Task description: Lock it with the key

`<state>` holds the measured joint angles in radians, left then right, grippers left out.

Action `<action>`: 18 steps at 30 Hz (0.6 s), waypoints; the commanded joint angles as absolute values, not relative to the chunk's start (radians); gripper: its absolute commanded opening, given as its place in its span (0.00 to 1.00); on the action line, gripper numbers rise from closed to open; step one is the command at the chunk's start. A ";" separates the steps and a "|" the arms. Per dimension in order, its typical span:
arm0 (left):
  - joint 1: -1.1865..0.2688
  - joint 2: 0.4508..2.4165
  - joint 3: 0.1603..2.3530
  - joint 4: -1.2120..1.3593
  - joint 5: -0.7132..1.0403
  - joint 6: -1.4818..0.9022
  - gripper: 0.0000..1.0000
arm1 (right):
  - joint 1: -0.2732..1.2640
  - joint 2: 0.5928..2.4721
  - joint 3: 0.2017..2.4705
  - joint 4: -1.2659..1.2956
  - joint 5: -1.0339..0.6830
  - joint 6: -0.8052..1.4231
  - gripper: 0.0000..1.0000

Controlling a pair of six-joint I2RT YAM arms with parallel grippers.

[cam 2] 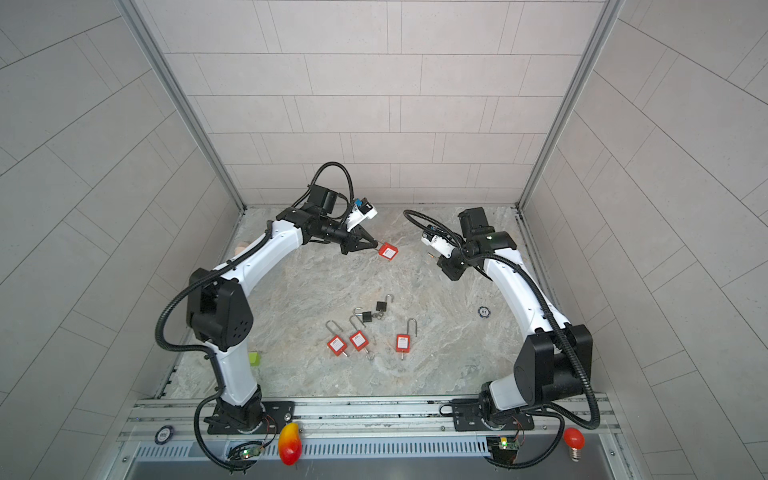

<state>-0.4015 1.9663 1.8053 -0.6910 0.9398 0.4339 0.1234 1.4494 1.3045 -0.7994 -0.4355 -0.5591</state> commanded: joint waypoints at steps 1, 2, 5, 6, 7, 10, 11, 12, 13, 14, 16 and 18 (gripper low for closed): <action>-0.424 2.062 1.982 -0.970 0.922 0.508 0.00 | 0.127 1.457 1.287 -0.735 -0.383 -0.404 0.00; -0.432 2.103 2.045 -1.023 0.912 0.517 0.00 | 0.131 1.461 1.283 -0.727 -0.381 -0.384 0.00; -0.443 2.223 2.218 -1.155 0.903 0.539 0.00 | 0.137 1.464 1.265 -0.687 -0.366 -0.311 0.00; -0.445 2.259 2.261 -1.185 0.902 0.536 0.00 | 0.140 1.465 1.255 -0.665 -0.353 -0.276 0.00; -0.448 2.281 2.282 -1.189 0.897 0.526 0.00 | 0.141 1.466 1.246 -0.646 -0.345 -0.246 0.00; -0.456 2.347 2.336 -1.194 0.884 0.504 0.00 | 0.147 1.474 1.222 -0.602 -0.318 -0.175 0.00; -0.462 2.368 2.360 -1.203 0.876 0.505 0.00 | 0.151 1.481 1.215 -0.592 -0.297 -0.152 0.00; -0.464 2.393 2.381 -1.213 0.874 0.503 0.00 | 0.155 1.489 1.213 -0.592 -0.291 -0.142 0.00; -0.468 2.411 2.399 -1.221 0.877 0.503 0.00 | 0.160 1.499 1.217 -0.592 -0.280 -0.131 0.00; -0.470 2.428 2.412 -1.223 0.877 0.497 0.00 | 0.166 1.512 1.220 -0.597 -0.275 -0.123 0.00; -0.476 2.455 2.428 -1.223 0.862 0.494 0.00 | 0.178 1.537 1.230 -0.604 -0.265 -0.108 0.00; -0.482 2.481 2.441 -1.223 0.849 0.488 0.00 | 0.188 1.560 1.235 -0.605 -0.252 -0.068 0.00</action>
